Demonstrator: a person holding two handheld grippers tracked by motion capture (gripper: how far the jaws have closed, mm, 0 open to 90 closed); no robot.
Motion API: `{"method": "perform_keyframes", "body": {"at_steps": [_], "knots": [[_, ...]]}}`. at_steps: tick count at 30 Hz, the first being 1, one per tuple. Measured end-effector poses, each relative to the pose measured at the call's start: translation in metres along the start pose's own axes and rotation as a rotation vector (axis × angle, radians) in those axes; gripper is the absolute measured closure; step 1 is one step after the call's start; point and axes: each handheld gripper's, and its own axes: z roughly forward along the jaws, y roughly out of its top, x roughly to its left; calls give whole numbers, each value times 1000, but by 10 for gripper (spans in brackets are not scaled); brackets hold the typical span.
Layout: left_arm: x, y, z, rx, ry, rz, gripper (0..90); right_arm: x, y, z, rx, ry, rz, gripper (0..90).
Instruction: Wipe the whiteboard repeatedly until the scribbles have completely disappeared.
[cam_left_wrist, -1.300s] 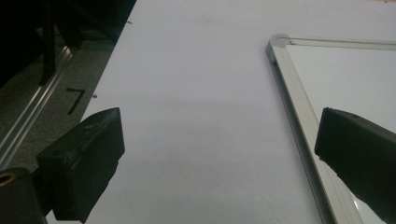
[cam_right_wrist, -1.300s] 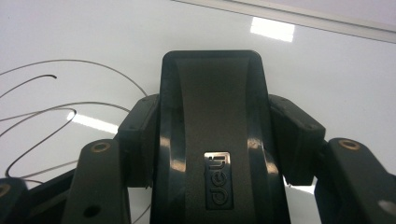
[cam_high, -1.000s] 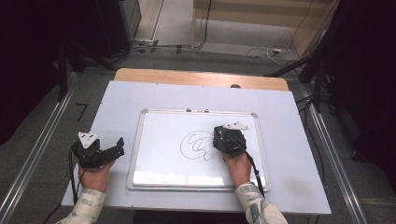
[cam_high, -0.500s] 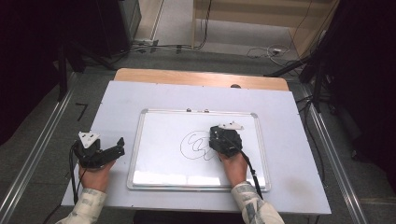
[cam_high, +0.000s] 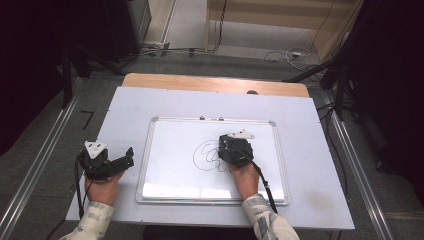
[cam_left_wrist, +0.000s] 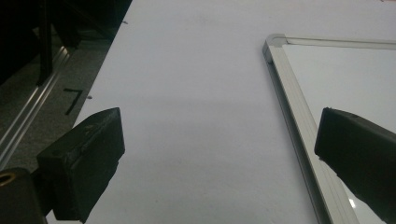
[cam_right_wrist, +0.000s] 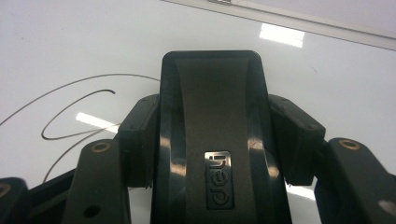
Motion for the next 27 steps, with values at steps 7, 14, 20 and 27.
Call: {"method": "perform_keyframes", "body": {"at_steps": [7,14,20,27], "knots": [[0,0,0,-2,-1,0,20,8,1,1,-1,5,-6,391],[0,0,0,1,0,1,20,16,2,2,-2,13,-20,391],[-1,1,0,-1,0,1,20,24,3,3,0,19,-29,391],[-1,1,0,-4,-1,-2,20,31,4,4,1,28,-38,391]]}}
